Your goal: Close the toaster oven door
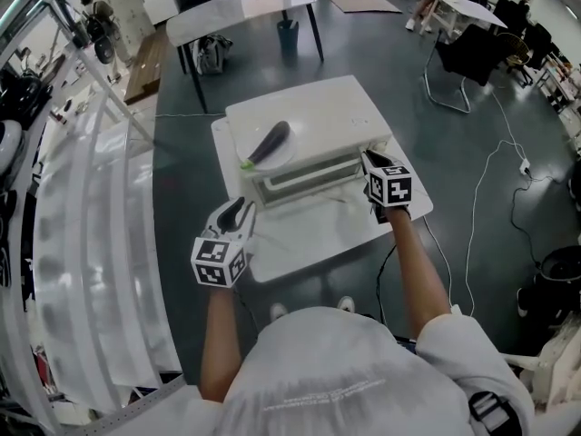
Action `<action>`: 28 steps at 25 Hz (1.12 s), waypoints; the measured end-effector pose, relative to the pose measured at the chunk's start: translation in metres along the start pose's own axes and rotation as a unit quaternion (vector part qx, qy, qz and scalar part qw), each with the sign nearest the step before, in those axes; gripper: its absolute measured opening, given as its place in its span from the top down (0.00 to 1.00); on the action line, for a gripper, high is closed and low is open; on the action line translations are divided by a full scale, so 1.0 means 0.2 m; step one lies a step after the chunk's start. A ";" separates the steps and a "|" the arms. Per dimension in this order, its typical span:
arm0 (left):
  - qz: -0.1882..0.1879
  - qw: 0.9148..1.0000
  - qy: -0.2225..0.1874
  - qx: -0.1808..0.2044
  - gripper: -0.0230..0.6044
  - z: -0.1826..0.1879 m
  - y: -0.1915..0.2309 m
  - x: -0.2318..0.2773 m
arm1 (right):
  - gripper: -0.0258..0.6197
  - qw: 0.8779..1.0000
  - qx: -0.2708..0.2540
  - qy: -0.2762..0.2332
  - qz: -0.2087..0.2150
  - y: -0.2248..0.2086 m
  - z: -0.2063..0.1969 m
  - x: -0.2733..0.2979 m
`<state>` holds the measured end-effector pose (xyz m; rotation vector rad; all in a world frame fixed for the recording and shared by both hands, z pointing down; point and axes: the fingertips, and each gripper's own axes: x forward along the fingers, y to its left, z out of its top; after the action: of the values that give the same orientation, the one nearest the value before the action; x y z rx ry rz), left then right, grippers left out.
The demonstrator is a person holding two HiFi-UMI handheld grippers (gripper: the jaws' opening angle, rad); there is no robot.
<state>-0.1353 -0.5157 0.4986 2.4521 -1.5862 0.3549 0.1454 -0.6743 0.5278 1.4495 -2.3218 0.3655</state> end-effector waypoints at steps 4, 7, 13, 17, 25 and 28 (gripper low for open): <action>-0.004 1.000 0.001 0.000 0.80 0.00 0.00 0.00 | 0.88 1.000 -0.001 0.004 0.006 0.02 0.00 0.01; -0.008 1.000 -0.001 0.008 0.80 0.04 0.00 0.03 | 0.88 1.000 -0.022 0.002 0.009 0.03 0.02 -0.01; 0.003 0.999 -0.016 0.038 0.85 0.19 0.00 0.08 | 0.88 0.999 -0.032 -0.004 -0.001 0.01 0.10 -0.17; 0.002 0.997 -0.041 0.065 0.89 0.37 -0.04 0.10 | 0.91 0.998 -0.052 -0.022 -0.007 0.00 0.20 -0.31; -0.008 0.991 -0.088 0.105 0.93 0.65 -0.13 0.10 | 0.93 0.993 -0.093 -0.066 0.021 0.12 0.39 -0.54; -0.003 0.989 -0.096 0.117 0.93 0.70 -0.16 0.10 | 0.93 0.991 -0.106 -0.077 0.030 0.17 0.43 -0.60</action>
<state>-0.0850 -0.5614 0.3697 2.7403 -1.6972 0.3302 0.1460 -0.5989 0.3966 1.3493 -2.4433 0.0193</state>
